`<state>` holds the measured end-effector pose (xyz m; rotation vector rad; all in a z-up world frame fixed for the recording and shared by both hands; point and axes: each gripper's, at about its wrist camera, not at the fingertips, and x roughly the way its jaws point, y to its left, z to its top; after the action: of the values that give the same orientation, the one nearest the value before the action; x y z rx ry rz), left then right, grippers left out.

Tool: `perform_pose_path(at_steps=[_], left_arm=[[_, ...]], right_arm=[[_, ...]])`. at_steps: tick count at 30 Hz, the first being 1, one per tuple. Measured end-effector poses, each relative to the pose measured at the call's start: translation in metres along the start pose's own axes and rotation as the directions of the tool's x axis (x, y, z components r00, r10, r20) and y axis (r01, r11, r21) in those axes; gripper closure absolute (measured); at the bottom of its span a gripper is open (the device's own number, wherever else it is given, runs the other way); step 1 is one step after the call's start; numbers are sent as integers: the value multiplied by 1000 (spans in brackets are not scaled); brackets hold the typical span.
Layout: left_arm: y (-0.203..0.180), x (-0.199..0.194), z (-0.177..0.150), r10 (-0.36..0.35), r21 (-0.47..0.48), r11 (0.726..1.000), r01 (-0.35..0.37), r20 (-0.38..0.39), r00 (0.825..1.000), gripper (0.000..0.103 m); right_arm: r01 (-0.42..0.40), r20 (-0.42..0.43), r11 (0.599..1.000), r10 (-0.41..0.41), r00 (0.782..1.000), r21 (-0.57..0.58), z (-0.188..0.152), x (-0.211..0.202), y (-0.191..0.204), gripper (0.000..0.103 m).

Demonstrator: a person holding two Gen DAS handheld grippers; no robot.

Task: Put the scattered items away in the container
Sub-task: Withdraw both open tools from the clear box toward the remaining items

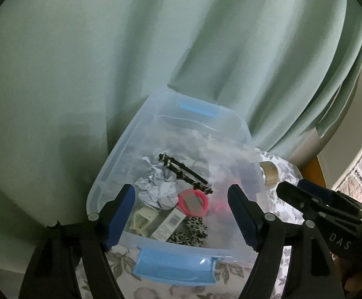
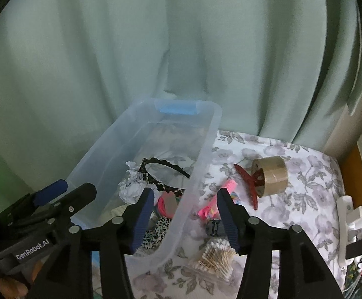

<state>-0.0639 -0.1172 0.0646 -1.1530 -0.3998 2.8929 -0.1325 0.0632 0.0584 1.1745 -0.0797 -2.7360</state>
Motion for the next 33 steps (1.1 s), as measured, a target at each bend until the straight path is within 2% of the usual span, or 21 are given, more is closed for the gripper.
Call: perform_pose_path(at_steps=[6,8,13,17,22,29,30,31,33], left_arm=[[-21,-11,0,0,52,999,-1,18,1000,24],[-29,-15,-1,0,70,998,-2,24,1000,19],[-50,-24,-2,2,121,993,-7,40,999,18],[-66,-30,-3,9,151,988,-16,49,999,15],[-86,-33,-7,4,187,982,-13,50,999,15],[-108,-27,-14,5,202,979,-13,37,999,13],[-110,-26,-16,2,199,980,-9,35,999,11],[-112,-25,-17,-3,197,980,-3,30,1000,3],[-118,-24,-20,-14,199,980,8,25,1000,1]], right_arm=[[8,18,999,-9,1000,33,-8,-17,-16,35],[9,24,999,-10,1000,49,-10,-22,-21,32],[6,48,997,-10,999,72,-18,-37,-35,21],[7,65,995,-14,998,98,-24,-48,-47,19],[12,90,989,-26,996,144,-33,-62,-68,4],[18,110,978,-41,993,209,-46,-74,-97,0],[20,111,976,-45,993,217,-48,-76,-101,0],[21,112,974,-48,993,224,-51,-77,-105,0],[26,115,971,-55,992,239,-56,-80,-113,0]])
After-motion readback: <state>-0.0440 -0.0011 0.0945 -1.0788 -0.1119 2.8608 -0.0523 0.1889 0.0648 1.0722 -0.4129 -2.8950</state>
